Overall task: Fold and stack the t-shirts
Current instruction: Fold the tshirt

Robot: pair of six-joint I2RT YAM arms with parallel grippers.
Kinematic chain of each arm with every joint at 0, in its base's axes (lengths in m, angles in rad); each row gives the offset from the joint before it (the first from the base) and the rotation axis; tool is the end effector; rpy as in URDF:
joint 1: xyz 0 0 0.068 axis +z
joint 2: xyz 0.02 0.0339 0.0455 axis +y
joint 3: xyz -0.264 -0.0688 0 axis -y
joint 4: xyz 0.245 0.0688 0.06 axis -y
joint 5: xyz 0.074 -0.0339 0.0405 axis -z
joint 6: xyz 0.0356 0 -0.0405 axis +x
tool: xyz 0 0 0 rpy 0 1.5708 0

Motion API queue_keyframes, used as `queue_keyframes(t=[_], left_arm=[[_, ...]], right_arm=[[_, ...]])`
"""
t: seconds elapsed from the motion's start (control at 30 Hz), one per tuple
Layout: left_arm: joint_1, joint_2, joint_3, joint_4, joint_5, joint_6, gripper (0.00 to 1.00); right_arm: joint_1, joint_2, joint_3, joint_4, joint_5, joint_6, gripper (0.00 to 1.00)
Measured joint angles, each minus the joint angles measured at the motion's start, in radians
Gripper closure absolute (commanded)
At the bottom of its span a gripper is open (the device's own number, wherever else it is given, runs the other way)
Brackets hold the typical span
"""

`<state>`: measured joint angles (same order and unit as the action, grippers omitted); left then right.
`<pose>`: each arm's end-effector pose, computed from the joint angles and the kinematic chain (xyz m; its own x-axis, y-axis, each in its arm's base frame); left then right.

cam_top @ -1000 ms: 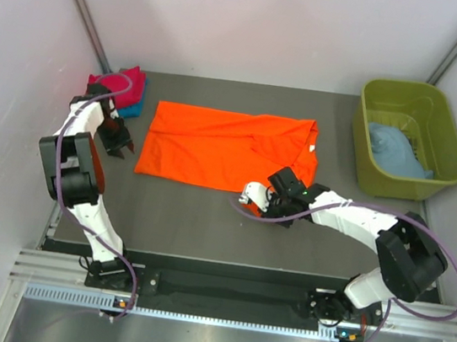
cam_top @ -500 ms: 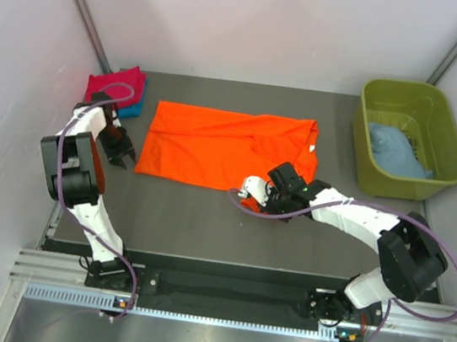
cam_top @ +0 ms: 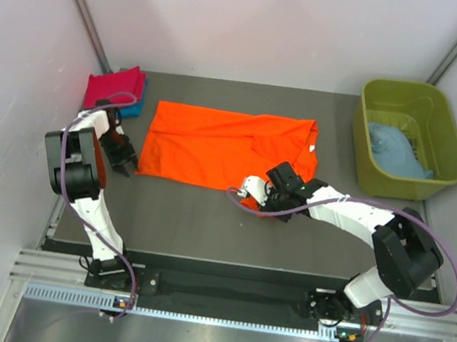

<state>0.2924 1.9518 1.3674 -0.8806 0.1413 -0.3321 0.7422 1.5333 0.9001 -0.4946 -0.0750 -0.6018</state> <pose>0.3530 0.1010 0.1648 -0.8118 -0.5815 -0.0542 -0.5668 0.8068 -0.1668 0.2120 0.1980 0.1818 -0.1539 -0.9071 -0.3917 -0.9521 0.2422 -0.1869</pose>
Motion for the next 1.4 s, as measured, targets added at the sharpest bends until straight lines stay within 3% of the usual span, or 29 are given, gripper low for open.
queue_keyframes(t=[0.27,0.43,0.73,0.9,1.1,1.4], left_arm=[[-0.013,0.013,0.0,0.012,0.021,-0.011,0.63],[-0.02,0.021,0.004,0.016,0.047,-0.02,1.0],[-0.023,0.02,0.028,-0.002,0.071,-0.008,1.0],[-0.023,-0.014,0.06,-0.013,0.109,0.005,1.0],[-0.024,-0.032,0.158,-0.011,0.154,0.013,1.0],[-0.04,-0.02,0.307,-0.007,0.185,0.021,1.0]], right_arm=[[-0.001,0.018,0.017,0.003,0.004,0.001,1.0],[-0.003,0.031,0.019,0.01,0.006,0.003,1.0],[-0.02,0.037,0.025,0.015,0.022,0.005,1.0],[-0.104,0.026,0.066,-0.005,0.036,0.024,1.0],[-0.221,0.009,0.195,-0.014,0.056,0.027,1.0],[-0.288,0.03,0.428,0.012,0.075,0.02,1.0]])
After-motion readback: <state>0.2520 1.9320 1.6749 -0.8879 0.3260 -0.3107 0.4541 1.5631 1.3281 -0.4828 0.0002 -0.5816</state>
